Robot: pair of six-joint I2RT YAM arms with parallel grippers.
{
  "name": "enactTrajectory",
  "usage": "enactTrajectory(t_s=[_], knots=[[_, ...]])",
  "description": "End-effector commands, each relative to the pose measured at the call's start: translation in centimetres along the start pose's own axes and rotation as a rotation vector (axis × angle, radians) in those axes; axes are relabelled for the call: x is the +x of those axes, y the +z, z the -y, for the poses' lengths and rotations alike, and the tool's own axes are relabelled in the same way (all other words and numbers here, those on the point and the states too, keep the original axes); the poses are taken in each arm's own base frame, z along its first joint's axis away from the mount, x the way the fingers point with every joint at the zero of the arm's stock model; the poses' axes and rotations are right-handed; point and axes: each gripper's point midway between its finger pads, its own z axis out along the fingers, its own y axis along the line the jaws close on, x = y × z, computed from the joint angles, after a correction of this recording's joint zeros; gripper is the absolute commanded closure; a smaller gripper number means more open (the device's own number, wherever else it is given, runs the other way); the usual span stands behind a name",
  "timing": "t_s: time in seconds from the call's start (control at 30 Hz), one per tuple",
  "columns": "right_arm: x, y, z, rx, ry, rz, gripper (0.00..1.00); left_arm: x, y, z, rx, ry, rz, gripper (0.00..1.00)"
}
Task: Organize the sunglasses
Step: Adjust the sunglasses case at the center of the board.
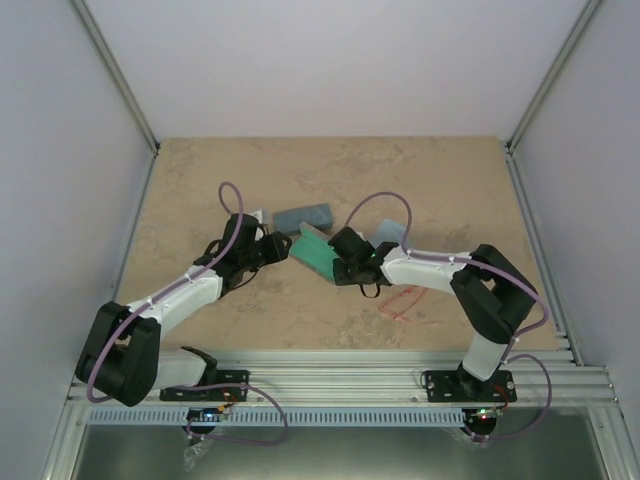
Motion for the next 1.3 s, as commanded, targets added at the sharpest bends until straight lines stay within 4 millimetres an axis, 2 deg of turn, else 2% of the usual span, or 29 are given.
enactTrajectory(t_s=[0.0, 0.2, 0.37, 0.47, 0.67, 0.8, 0.97, 1.1, 1.17, 1.27], knots=[[-0.3, 0.5, 1.0, 0.026, -0.021, -0.009, 0.8, 0.0, -0.1, -0.1, -0.012, 0.017, 0.001, 0.51], [-0.8, 0.9, 1.6, 0.017, -0.049, -0.014, 0.83, 0.3, -0.1, -0.3, -0.018, 0.019, -0.002, 0.51], [-1.9, 1.9, -0.5, -0.064, -0.165, -0.028, 0.85, 0.4, -0.1, -0.5, -0.02, 0.014, -0.005, 0.51], [-3.0, 2.3, -1.1, -0.059, -0.209, -0.014, 0.85, 0.7, 0.0, -0.6, -0.021, 0.004, -0.009, 0.51], [-4.7, 3.7, -0.8, -0.013, -0.252, 0.008, 0.84, 1.3, 0.1, -1.1, -0.031, 0.0, -0.021, 0.51], [-4.9, 4.3, -0.6, 0.004, -0.254, 0.012, 0.83, 1.1, 0.0, -1.2, -0.038, -0.002, -0.014, 0.51], [-5.5, 2.3, -1.0, -0.033, -0.246, 0.058, 0.71, 0.3, -0.7, -0.8, -0.031, -0.001, 0.02, 0.51], [-6.6, -1.1, -1.4, -0.085, -0.231, 0.14, 0.63, -0.6, -1.6, 0.0, -0.01, 0.004, 0.056, 0.47], [-7.0, -2.6, -0.7, -0.067, -0.208, 0.186, 0.61, -1.3, -2.3, 0.4, -0.003, 0.009, 0.086, 0.46], [-7.1, -3.9, 1.6, -0.006, -0.143, 0.223, 0.61, -1.8, -3.1, 1.0, 0.021, 0.025, 0.116, 0.44]])
